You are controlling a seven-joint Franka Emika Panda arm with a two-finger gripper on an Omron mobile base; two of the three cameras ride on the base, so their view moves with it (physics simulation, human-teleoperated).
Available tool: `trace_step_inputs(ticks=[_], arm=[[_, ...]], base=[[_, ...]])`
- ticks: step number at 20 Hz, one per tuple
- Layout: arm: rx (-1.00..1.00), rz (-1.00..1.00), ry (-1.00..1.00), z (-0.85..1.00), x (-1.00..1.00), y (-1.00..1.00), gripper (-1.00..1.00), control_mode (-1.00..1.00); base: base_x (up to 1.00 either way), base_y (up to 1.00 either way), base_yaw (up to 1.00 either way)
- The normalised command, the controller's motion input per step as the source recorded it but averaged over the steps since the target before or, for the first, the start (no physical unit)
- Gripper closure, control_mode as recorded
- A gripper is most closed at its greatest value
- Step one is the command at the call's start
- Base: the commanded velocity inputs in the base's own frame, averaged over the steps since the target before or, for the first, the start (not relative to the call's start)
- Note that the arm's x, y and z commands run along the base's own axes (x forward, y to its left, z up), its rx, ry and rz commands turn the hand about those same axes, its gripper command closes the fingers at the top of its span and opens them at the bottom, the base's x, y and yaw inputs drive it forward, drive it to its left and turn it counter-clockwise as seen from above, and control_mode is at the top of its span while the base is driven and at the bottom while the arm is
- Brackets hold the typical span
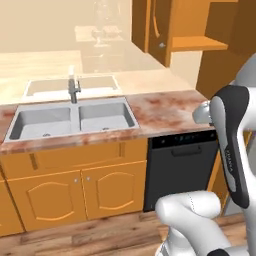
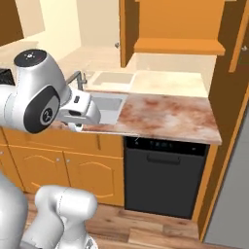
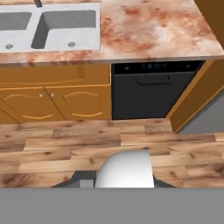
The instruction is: Open the cabinet and move the ladle to the pot. Then close the cabinet.
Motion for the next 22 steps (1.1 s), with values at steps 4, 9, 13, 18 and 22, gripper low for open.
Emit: trace_step_inputs(ticks=[4,9,13,18,22], arm=[[0.0,0.0,0.0,0.0,0.0,0.0,1.0,1.0],[0.0,0.0,0.0,0.0,0.0,0.0,1.0,1.0],[0.0,0.0,0.0,0.0,0.0,0.0,1.0,1.0],[0.0,0.0,0.0,0.0,0.0,0.0,1.0,1.0],[0.0,0.0,0.0,0.0,0.0,0.0,1.0,1.0]], base=[[0.0,1.0,0.0],[0.0,1.0,0.01],[0.0,1.0,0.42],[0.0,0.92,0.75],[0.05,0.75,0.8]])
